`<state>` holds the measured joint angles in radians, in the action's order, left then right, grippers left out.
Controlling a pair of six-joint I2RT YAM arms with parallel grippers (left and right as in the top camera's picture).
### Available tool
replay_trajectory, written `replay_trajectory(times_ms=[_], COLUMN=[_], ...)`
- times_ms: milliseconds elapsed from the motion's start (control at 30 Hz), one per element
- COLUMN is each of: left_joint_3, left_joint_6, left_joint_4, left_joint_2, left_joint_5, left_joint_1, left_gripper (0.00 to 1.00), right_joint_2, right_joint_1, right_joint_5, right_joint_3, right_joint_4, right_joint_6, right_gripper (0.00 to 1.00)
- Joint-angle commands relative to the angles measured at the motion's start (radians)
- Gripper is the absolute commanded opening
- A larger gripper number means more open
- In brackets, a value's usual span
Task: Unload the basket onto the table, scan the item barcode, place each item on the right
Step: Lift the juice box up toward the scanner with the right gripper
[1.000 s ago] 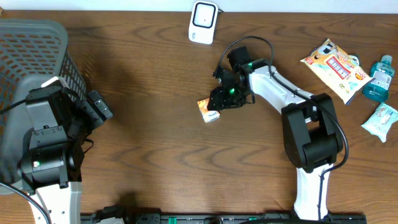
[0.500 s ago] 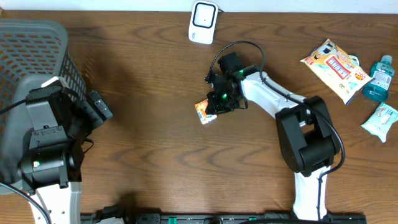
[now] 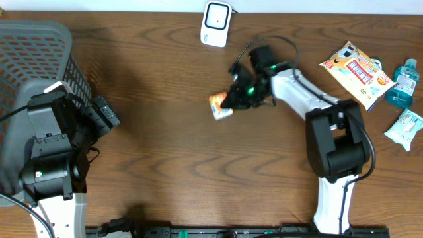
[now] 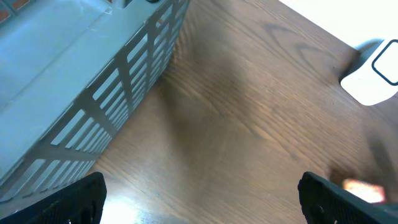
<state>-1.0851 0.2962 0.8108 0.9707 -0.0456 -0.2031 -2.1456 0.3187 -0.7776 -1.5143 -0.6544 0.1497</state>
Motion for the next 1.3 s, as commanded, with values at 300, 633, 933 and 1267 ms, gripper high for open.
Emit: replay_trajectory(times_ms=[300, 633, 933, 1267], left_joint_3=[-0.005, -0.005, -0.005, -0.005], left_joint_6=[0.009, 0.009, 0.009, 0.009], left_joint_4=[0.000, 0.000, 0.001, 0.000], left_joint_2=[0.002, 0.002, 0.002, 0.002], left_joint_5=[0.012, 0.012, 0.012, 0.012], left_joint_1=[-0.006, -0.006, -0.006, -0.006], left_gripper=[0.98, 0.98, 0.98, 0.98], right_joint_2=[-0.001, -0.001, -0.001, -0.001], right_joint_1=[-0.048, -0.046, -0.050, -0.121], right_joint_5=[-0.550, -0.726, -0.759, -0.784], right_joint_3=[-0.027, -0.027, -0.027, -0.027], right_joint_4=[0.348, 0.692, 0.779, 0.762], right_joint_6=[0.182, 0.450, 0.549, 0.557], right_gripper=[0.01, 0.01, 0.01, 0.01])
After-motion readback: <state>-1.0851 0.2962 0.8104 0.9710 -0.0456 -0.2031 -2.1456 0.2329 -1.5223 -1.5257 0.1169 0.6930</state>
